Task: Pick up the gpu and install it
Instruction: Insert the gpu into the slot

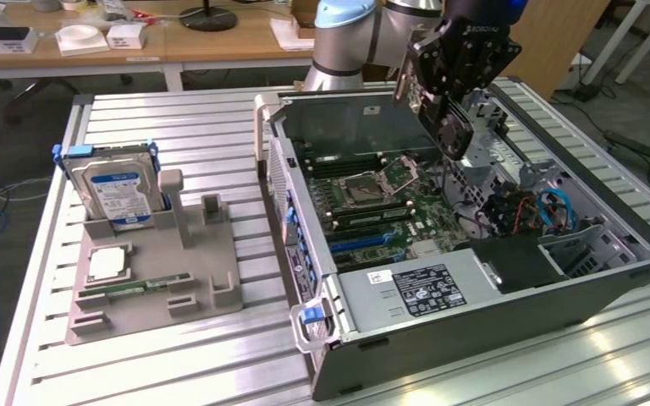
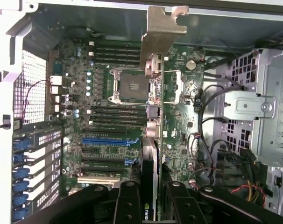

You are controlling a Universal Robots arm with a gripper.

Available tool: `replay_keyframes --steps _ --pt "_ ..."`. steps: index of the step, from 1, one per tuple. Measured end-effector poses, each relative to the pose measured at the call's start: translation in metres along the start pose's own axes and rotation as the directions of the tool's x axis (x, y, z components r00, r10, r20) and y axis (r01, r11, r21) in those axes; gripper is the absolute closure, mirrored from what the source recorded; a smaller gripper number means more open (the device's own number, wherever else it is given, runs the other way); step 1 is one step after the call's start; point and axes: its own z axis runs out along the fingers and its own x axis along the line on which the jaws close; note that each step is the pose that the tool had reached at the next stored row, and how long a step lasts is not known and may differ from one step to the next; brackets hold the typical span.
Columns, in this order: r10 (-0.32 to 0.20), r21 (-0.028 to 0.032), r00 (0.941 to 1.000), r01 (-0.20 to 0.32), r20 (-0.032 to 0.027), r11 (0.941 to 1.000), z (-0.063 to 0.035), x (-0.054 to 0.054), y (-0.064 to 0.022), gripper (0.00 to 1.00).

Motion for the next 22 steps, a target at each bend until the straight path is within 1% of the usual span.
replay_keyframes --steps 6,9,11,16,19,22 --pt "-0.065 -0.0001 0.9979 0.065 -0.0016 0.9979 0.0001 0.0 -0.0001 0.73" --pt "-0.102 -0.0009 0.9948 0.102 -0.0024 0.9948 0.0002 0.0 -0.0001 0.73" --pt "-0.13 -0.0011 0.9916 0.13 -0.0031 0.9916 0.0002 0.0 -0.0002 0.73" --pt "-0.196 -0.0023 0.9807 0.196 -0.0046 0.9807 0.0004 0.0 -0.0002 0.73" --pt "-0.237 -0.0029 0.9716 0.237 -0.0055 0.9716 0.0005 0.0 -0.0002 0.73" --pt "-0.276 -0.0037 0.9612 0.276 -0.0063 0.9612 0.0006 0.0 -0.0003 0.73"
